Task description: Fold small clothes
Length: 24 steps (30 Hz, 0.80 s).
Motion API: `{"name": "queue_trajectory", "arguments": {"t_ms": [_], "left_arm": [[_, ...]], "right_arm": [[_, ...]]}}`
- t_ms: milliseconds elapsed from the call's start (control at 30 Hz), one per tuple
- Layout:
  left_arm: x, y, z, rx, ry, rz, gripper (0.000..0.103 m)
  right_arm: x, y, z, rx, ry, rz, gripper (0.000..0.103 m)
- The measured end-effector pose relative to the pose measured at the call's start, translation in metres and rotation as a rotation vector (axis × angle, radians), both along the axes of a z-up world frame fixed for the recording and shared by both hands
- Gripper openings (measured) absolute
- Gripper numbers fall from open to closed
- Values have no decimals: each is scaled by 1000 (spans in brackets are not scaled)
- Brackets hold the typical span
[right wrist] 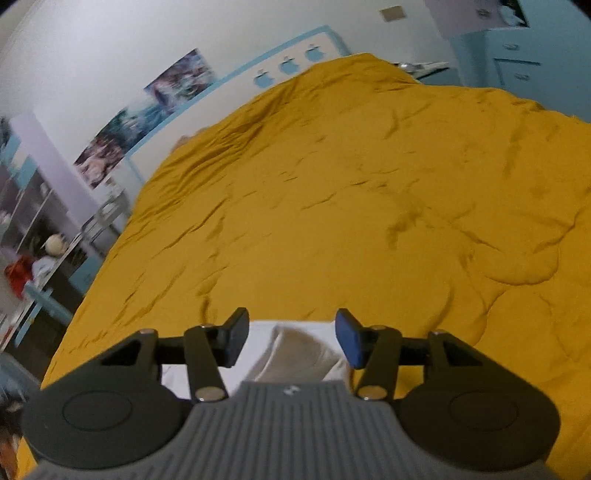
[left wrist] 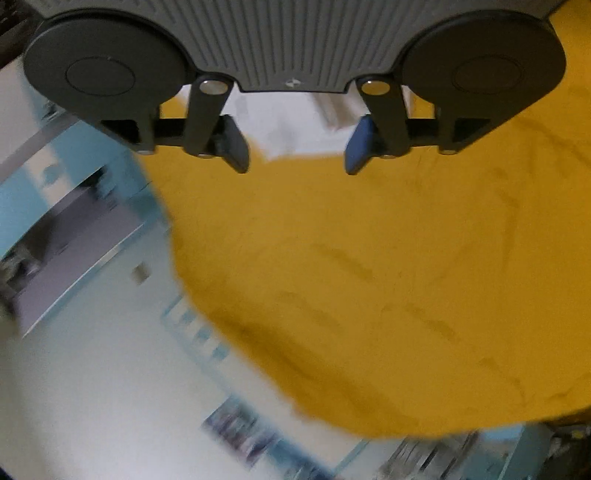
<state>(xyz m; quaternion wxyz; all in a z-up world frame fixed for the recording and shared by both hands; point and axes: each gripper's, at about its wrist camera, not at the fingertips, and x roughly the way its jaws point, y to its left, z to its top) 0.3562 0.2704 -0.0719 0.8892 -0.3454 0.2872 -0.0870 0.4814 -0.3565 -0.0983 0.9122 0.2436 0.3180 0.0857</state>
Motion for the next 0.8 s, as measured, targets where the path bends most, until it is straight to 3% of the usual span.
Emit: {"name": "queue_trajectory", "arguments": {"t_ms": [100, 300, 400, 467, 567, 633, 733, 800], "left_arm": [[-9, -12, -4, 0, 36, -89, 70], [-6, -71, -52, 132, 140, -311, 70], [14, -85, -79, 171, 204, -292, 70], [28, -82, -92, 190, 232, -213, 68], [37, -64, -101, 119, 243, -108, 52], [33, -56, -95, 48, 257, -76, 51], [3, -61, -72, 99, 238, -115, 55], [-25, -64, -57, 119, 232, -150, 64]], "right_arm": [[-14, 14, -1, 2, 2, 128, 50], [-13, 59, -25, -116, 69, 252, 49], [0, 74, -43, -142, 110, 262, 49], [7, 80, -53, -168, 127, 244, 49], [18, 78, -65, -241, 148, 168, 48], [15, 67, -64, -198, 146, 126, 48], [-4, 51, -55, -114, 143, 90, 49], [-30, 44, -43, -60, 128, 95, 51]]}}
